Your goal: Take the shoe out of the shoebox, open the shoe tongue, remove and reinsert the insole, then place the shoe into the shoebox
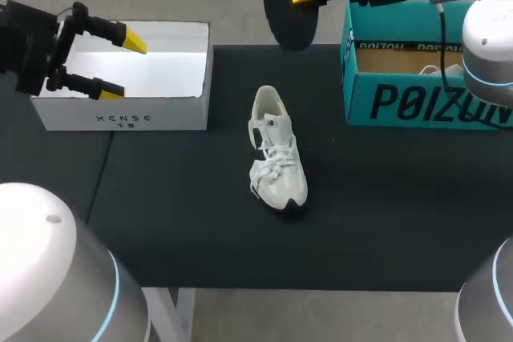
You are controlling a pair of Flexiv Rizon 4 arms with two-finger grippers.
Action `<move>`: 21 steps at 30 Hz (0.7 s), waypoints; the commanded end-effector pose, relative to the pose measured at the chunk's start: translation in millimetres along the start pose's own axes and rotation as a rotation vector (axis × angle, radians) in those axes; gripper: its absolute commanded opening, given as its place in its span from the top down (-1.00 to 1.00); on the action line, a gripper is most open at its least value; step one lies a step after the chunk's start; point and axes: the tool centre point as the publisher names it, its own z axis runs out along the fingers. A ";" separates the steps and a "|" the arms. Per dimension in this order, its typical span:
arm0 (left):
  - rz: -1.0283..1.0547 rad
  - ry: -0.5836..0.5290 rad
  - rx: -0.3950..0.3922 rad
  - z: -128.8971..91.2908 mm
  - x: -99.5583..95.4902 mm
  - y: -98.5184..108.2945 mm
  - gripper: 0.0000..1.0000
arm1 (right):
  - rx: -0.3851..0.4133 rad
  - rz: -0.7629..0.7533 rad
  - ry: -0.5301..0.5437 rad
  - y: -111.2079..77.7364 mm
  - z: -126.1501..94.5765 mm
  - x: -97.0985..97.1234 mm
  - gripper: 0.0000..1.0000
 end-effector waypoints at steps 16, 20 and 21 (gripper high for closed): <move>0.000 0.003 0.001 0.3 -0.2 0.8 -1.00 | -0.013 -0.072 -0.052 -9.3 40.0 -66.4 1.00; 0.000 0.003 0.001 0.3 -0.2 0.8 -1.00 | -0.014 -0.061 -0.039 -12.4 48.0 -80.1 1.00; 0.000 0.003 0.001 0.3 -0.2 0.8 -1.00 | -0.007 -0.053 -0.038 -13.7 50.9 -83.9 1.00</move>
